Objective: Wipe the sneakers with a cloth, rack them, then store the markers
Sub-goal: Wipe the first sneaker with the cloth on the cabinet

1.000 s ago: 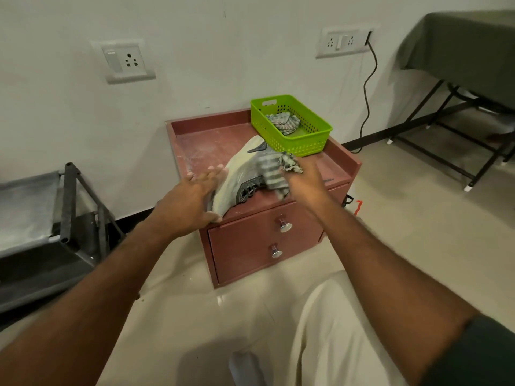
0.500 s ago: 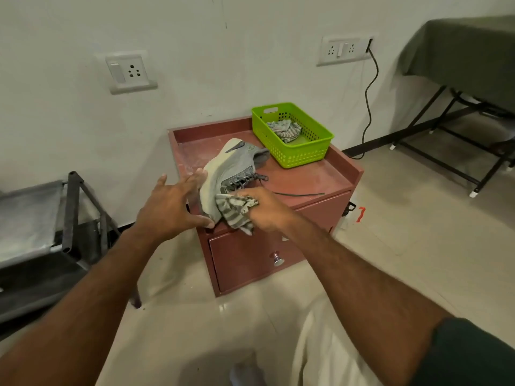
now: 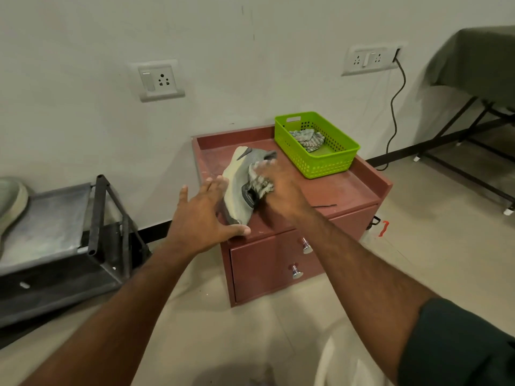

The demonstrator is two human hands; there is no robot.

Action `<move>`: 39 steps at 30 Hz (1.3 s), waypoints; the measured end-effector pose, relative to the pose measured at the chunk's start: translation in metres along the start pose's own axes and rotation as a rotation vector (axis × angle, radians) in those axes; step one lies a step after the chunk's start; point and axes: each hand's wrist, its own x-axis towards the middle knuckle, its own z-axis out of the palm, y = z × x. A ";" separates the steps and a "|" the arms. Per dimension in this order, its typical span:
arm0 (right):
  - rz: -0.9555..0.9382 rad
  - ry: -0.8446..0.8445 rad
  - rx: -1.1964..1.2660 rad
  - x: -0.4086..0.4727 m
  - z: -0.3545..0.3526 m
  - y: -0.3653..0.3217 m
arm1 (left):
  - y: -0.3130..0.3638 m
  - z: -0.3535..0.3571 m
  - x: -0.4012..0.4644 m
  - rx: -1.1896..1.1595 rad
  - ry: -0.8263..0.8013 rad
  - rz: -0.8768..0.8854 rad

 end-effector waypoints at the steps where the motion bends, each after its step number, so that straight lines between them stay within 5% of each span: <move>1: -0.026 -0.109 0.004 -0.002 0.002 -0.004 | 0.003 0.002 0.000 0.005 -0.003 -0.002; 5: 0.106 -0.268 0.282 0.002 -0.014 -0.009 | 0.002 0.005 0.002 0.003 -0.017 -0.044; 7: 0.165 -0.096 0.375 0.002 -0.023 0.000 | 0.001 0.005 0.003 -0.002 -0.035 -0.046; 10: 0.087 0.385 0.154 0.010 -0.027 0.017 | 0.001 0.008 0.007 0.011 -0.049 -0.027; 12: 0.017 0.513 0.148 0.018 -0.026 0.017 | 0.001 0.009 0.008 0.007 -0.047 -0.023; 14: -0.022 0.388 0.123 0.024 -0.016 0.012 | 0.002 0.010 0.008 -0.003 -0.046 -0.015; 18: -0.015 -0.116 0.005 0.008 0.017 -0.006 | -0.002 0.006 0.005 -0.048 -0.027 -0.039; 21: 0.074 -0.177 0.285 0.013 0.000 -0.019 | -0.007 0.000 0.004 -0.064 -0.029 -0.071; 27: 0.045 0.528 0.228 0.029 -0.021 -0.005 | -0.002 0.001 0.004 -0.043 -0.018 -0.056; 29: -0.008 0.484 0.152 0.033 -0.014 0.004 | -0.003 0.002 0.004 -0.043 -0.011 -0.047; 34: -0.097 0.068 -0.186 0.021 0.010 0.009 | -0.005 0.002 0.005 -0.014 -0.024 -0.051; 39: -0.012 -0.082 -0.014 0.025 0.012 0.007 | 0.002 0.007 0.004 0.078 -0.049 -0.086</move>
